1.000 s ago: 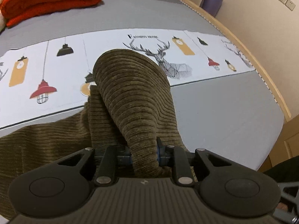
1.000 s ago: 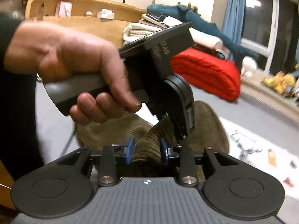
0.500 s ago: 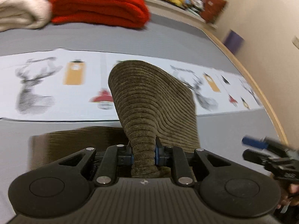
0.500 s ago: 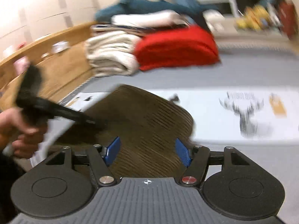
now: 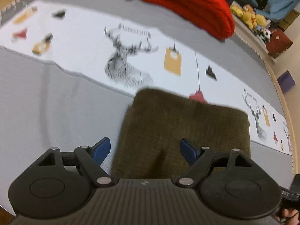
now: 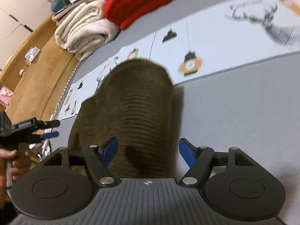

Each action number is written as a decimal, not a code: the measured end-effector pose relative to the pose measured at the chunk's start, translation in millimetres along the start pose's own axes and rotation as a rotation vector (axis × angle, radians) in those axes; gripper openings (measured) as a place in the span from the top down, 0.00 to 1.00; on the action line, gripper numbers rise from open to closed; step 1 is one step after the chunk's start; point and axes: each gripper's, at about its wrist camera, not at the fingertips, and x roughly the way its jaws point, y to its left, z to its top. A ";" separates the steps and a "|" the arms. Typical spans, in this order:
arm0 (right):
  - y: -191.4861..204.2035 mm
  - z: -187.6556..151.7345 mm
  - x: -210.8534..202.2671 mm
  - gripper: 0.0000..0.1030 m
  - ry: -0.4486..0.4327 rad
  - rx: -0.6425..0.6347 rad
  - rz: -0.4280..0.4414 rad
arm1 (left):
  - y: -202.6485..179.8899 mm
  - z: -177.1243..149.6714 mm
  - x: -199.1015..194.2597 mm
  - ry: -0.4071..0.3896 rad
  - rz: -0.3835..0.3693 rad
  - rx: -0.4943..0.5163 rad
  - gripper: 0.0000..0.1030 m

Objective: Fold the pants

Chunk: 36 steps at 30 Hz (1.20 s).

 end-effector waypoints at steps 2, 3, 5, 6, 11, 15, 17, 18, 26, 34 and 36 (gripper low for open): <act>0.7 1.3 10.2 0.26 0.026 0.025 0.012 | -2.5 -3.2 14.0 0.054 0.008 0.014 0.16; 0.6 0.9 15.5 0.26 0.042 0.035 0.021 | -4.5 -4.2 20.6 0.072 0.015 0.025 0.16; 2.5 -0.7 26.0 0.26 0.073 0.043 0.033 | -9.2 -9.4 35.4 0.104 0.029 0.043 0.15; 4.3 -1.6 29.6 0.24 0.085 0.041 0.039 | -10.2 -10.9 41.7 0.120 0.039 0.048 0.15; 17.3 -5.3 41.5 0.41 0.091 -0.046 0.027 | -20.6 -14.8 60.4 0.145 0.059 0.069 0.16; 25.0 3.0 31.9 0.75 0.024 -0.124 -0.017 | -43.1 -11.3 59.6 0.124 0.061 0.101 0.32; 20.7 13.5 21.7 0.79 0.007 -0.114 -0.046 | -59.4 -8.4 64.4 0.121 0.039 0.096 0.37; 15.3 19.2 16.0 0.81 0.010 -0.095 -0.064 | -68.9 -7.0 69.7 0.121 0.026 0.102 0.40; -67.1 60.3 -70.7 0.86 -0.015 -0.035 -0.269 | -199.2 -27.8 111.4 0.164 -0.166 0.248 0.49; -139.7 63.8 -138.0 0.83 -0.015 -0.045 -0.431 | -255.0 -57.9 126.8 0.158 -0.177 0.380 0.42; -131.4 61.7 -141.8 0.74 -0.042 -0.075 -0.450 | -250.0 -51.1 122.5 0.150 -0.145 0.355 0.36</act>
